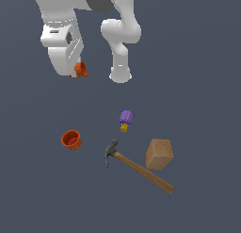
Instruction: Pick up a designated object from a clutter of objects.
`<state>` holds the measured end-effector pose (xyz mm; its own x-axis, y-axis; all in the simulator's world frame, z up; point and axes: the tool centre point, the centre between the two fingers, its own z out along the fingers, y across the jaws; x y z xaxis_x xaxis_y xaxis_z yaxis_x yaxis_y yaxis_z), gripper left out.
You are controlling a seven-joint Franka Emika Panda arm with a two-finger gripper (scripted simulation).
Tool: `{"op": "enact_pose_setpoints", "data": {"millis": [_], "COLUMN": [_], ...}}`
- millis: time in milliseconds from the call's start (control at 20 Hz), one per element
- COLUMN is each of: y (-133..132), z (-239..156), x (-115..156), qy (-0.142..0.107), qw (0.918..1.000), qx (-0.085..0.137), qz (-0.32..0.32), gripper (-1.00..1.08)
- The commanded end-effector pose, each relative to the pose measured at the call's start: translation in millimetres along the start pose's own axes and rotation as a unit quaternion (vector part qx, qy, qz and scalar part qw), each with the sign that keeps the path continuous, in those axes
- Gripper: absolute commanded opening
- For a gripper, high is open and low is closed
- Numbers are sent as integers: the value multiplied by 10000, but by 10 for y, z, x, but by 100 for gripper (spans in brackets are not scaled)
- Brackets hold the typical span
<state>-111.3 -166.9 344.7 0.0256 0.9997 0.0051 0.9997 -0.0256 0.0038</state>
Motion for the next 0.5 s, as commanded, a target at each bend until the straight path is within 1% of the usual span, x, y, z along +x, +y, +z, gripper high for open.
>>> {"op": "enact_pose_setpoints", "data": {"millis": [0, 250, 450], "y": [-90, -218, -282], "z": [-202, -520, -692], "x": [-131, -349, -470], "qy": [-3, -13, -19], "qw": [10000, 10000, 10000], "qx": [3, 11, 15], "qz": [1, 9, 12], "gripper": [-100, -100, -100]}}
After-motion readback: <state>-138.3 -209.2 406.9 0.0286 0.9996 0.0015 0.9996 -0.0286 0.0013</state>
